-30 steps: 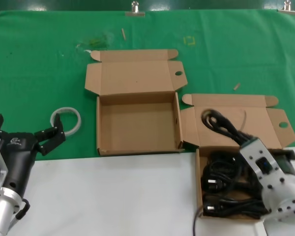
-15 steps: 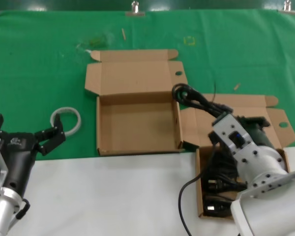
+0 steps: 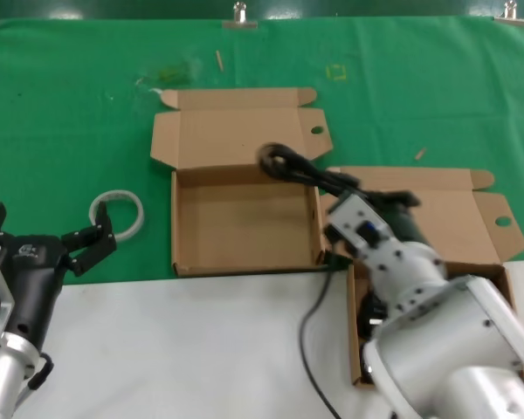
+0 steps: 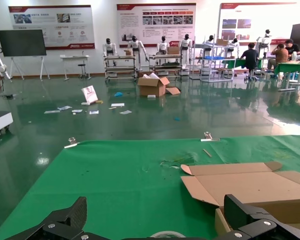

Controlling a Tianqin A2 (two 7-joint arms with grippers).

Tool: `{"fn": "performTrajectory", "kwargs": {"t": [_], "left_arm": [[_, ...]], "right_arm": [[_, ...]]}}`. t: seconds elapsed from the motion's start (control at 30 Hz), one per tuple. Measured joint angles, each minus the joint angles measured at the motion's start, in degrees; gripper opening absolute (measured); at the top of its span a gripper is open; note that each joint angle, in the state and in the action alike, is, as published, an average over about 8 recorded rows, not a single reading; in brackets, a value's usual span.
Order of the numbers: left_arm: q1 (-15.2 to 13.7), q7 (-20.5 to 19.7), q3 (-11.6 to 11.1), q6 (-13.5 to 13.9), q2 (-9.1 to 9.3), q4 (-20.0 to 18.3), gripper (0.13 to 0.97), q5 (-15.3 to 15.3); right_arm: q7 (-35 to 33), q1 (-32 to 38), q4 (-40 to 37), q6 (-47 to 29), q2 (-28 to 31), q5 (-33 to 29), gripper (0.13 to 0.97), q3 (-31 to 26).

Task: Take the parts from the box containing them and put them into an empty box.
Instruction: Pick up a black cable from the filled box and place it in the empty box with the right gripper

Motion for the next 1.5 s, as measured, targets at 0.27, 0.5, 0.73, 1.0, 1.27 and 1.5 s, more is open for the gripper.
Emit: {"fn": "performTrajectory", "kwargs": {"t": [0.27,0.5,0.73,1.0,1.27,1.5], "left_arm": [[0.0,0.0,0.0,0.0,0.0,0.0,0.965,0.0],[0.0,0.0,0.0,0.0,0.0,0.0,0.965,0.0],[0.0,0.0,0.0,0.0,0.0,0.0,0.965,0.0],[0.0,0.0,0.0,0.0,0.0,0.0,0.965,0.0],[0.0,0.0,0.0,0.0,0.0,0.0,0.965,0.0],[0.0,0.0,0.0,0.0,0.0,0.0,0.965,0.0]], "right_arm": [[14.1,6.4,-3.7,-3.7,0.1,0.0,0.185,-12.7],[18.0,7.7,-4.9,-3.9,0.1,0.0,0.185,-16.7],[5.9,2.4,-4.3,-1.7,0.4,0.0,0.185,-6.7],[-8.0,-2.2,-3.7,-0.7,0.9,0.0,0.185,4.7],[-10.6,-2.0,-4.0,-1.2,0.9,0.0,0.185,6.7],[-9.2,-0.3,-5.1,-2.2,0.9,0.0,0.185,4.7]]}}
